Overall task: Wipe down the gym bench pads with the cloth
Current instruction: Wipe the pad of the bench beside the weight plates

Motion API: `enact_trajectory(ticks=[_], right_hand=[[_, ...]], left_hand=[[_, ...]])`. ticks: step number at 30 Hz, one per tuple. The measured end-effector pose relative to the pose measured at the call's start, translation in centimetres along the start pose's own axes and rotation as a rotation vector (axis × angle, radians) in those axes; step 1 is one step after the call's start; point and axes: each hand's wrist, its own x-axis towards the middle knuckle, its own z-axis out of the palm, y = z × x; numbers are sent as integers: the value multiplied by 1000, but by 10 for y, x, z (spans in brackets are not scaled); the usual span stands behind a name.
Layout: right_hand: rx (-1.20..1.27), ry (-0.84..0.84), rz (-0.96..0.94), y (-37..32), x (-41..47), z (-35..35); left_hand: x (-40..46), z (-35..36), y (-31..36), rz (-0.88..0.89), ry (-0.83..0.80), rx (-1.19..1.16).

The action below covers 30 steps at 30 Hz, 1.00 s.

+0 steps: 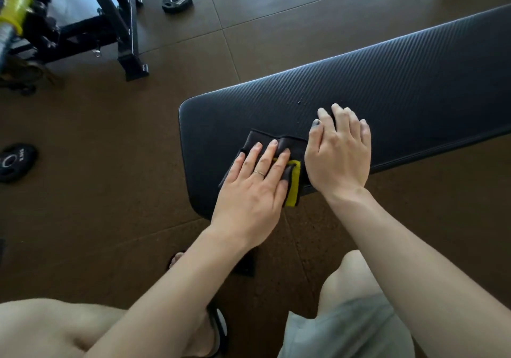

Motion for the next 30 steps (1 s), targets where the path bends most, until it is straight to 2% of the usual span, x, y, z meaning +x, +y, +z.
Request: enact_trajectory(ticks=[7,9,12,14,16,21,25,28,30], right_hand=[[-19,12,29,2,4,3],[-2,19,33,2,5,3],[-8,30,39,2,3,3],[-11,22,35,1,3,3],[-12,9,50,0,3,3],[-37,38,90,-4,4,6],[-26,52,112,-4,4,6],[-17,53,114,-6,4,5],[-18,59,130,-7,3,5]], left_hand=[[106,-19,-11,-80,-70,-75],[102,-19,-15,-79,-69,-80],[41,-17,-23,-40,-40,-88],[15,-18,-33,-20,-80,-81],[29,-23,-46,11,-100,-78],[130,-26,-75,-27,-61,-57],[181,-30,-77,-33,-50,-65],[165,-34,-71,-40,-71,-51],[128,-28,-60,20,-73,-60]])
